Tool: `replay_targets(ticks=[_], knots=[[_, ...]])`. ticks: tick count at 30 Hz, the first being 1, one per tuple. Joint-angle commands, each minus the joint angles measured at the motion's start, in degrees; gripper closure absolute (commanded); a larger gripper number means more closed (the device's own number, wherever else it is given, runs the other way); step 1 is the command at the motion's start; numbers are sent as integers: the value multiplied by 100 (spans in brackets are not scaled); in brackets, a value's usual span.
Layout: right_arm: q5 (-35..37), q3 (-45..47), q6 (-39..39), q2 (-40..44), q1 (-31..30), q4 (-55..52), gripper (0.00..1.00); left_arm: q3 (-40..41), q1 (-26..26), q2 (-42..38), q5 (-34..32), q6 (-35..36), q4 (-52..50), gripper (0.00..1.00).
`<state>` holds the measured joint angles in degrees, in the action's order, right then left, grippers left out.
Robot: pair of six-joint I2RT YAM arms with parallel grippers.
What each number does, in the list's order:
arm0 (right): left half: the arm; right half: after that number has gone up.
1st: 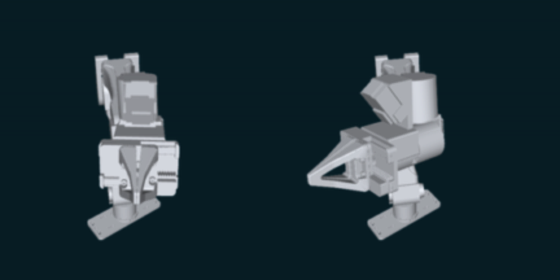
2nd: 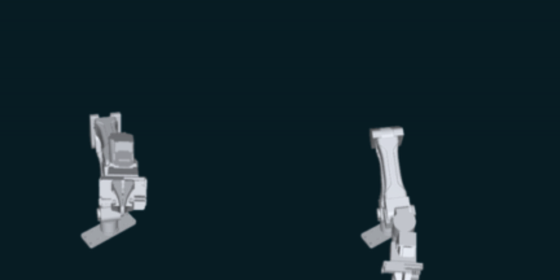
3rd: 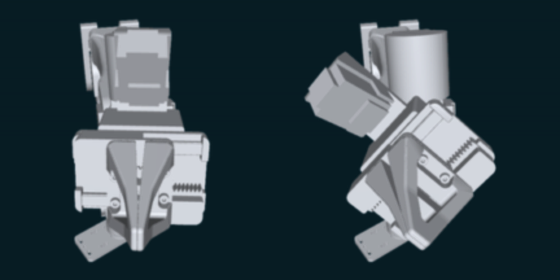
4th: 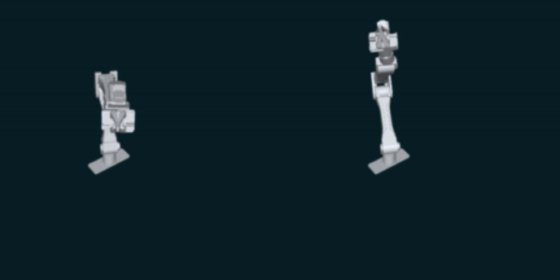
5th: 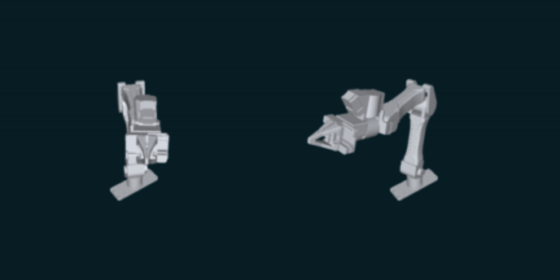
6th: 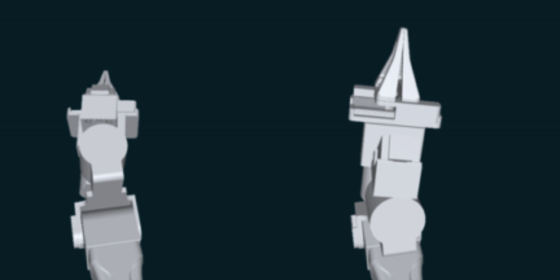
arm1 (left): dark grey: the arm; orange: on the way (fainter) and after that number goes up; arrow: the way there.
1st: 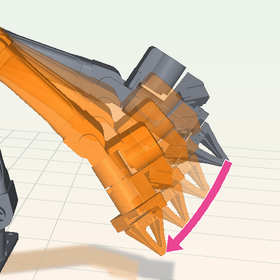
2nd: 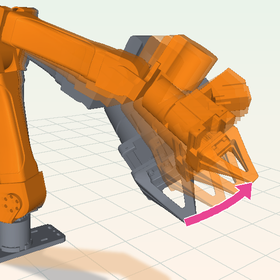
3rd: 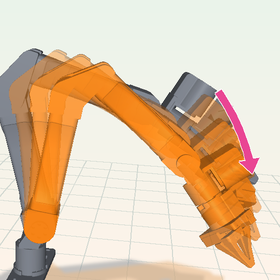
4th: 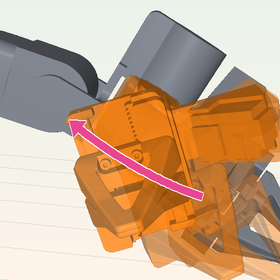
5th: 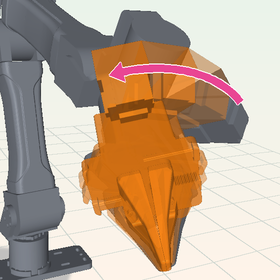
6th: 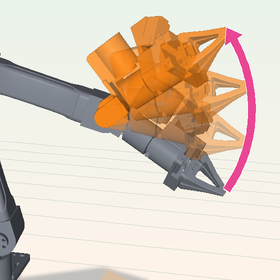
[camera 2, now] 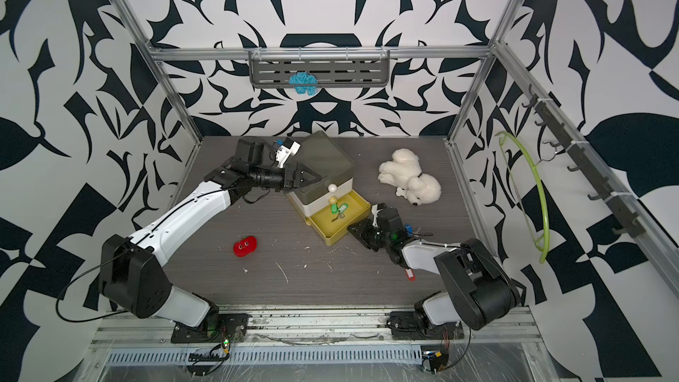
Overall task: Take the keys out of the drawer
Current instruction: Open the drawer in the storage box.
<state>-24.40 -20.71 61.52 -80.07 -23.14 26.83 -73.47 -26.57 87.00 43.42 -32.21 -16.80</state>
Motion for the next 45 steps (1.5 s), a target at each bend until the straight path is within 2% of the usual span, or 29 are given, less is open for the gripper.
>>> replay_targets(ticks=[1,10,23,26,30,33,36,40,45], knots=[[387,127,-77,292,90,-371,96,321,29,122,-308,-58,-623,1],[618,525,52,1092,90,-849,98,442,29,46,-371,-106,-566,1],[863,1096,304,2711,89,-1929,98,424,29,152,-299,-119,-448,1],[891,1135,301,3001,90,-2224,89,430,29,167,-282,-128,-430,1],[927,1102,298,3298,93,-2563,63,468,29,151,-294,-127,-421,1],[955,990,237,3447,90,-2826,53,483,29,148,-286,-171,-378,1],[964,772,61,3563,90,-3192,49,492,29,116,-297,-190,-358,1],[990,313,-209,3663,90,-3851,48,492,29,89,-308,-198,-351,1],[1113,-781,-736,3556,90,-5011,48,482,29,-87,-415,-190,-335,1]])
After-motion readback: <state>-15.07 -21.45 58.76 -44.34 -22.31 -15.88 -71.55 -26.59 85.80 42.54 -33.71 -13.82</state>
